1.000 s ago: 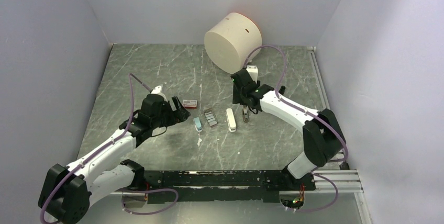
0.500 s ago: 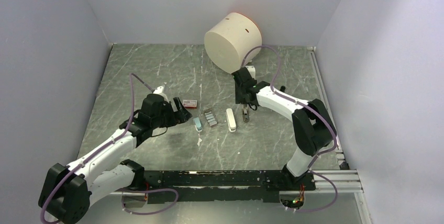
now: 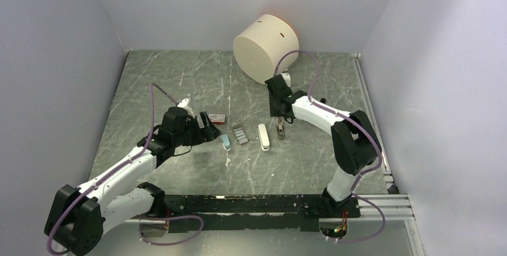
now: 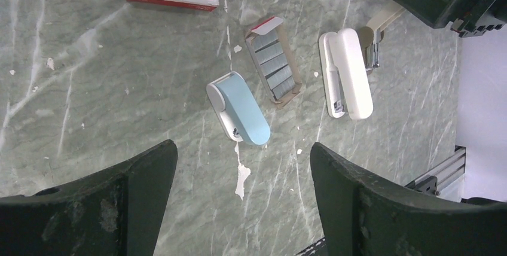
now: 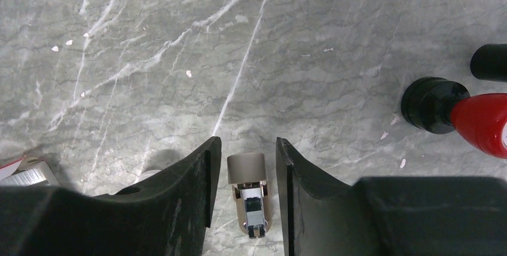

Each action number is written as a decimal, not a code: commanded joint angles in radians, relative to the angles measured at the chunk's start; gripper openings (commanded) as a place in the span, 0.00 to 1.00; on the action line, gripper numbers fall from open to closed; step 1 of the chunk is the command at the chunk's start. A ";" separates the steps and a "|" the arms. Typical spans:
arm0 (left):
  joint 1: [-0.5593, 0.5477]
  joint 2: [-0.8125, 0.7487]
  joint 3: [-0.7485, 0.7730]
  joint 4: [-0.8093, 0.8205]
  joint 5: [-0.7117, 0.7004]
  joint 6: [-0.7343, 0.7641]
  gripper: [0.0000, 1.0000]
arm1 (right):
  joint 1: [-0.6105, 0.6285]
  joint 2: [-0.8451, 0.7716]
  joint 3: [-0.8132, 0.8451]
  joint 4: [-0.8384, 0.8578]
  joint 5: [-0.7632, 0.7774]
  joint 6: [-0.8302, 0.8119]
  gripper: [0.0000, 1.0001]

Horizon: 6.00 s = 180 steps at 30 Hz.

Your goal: Load the staples into the stapler

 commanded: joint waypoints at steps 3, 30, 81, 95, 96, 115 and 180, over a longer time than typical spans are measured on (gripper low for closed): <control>0.005 0.008 0.018 0.041 0.048 0.017 0.86 | -0.017 0.012 0.024 -0.013 -0.015 -0.028 0.41; -0.024 0.155 0.086 0.206 0.270 -0.028 0.71 | 0.002 -0.177 -0.225 0.272 0.051 0.023 0.23; -0.205 0.963 0.738 0.216 0.257 -0.045 0.42 | 0.027 -0.095 -0.217 0.492 0.146 -0.012 0.25; -0.234 1.125 0.816 0.312 0.281 -0.005 0.34 | -0.007 -0.054 -0.181 0.469 0.085 0.009 0.24; -0.237 1.133 0.819 0.314 0.277 -0.003 0.32 | -0.007 -0.055 -0.182 0.471 0.081 0.009 0.24; -0.263 1.225 0.835 0.265 0.199 -0.027 0.11 | -0.009 -0.061 -0.192 0.444 0.023 0.038 0.23; -0.221 1.029 0.885 0.033 0.032 0.093 0.28 | 0.061 -0.098 -0.059 0.014 0.044 0.174 0.49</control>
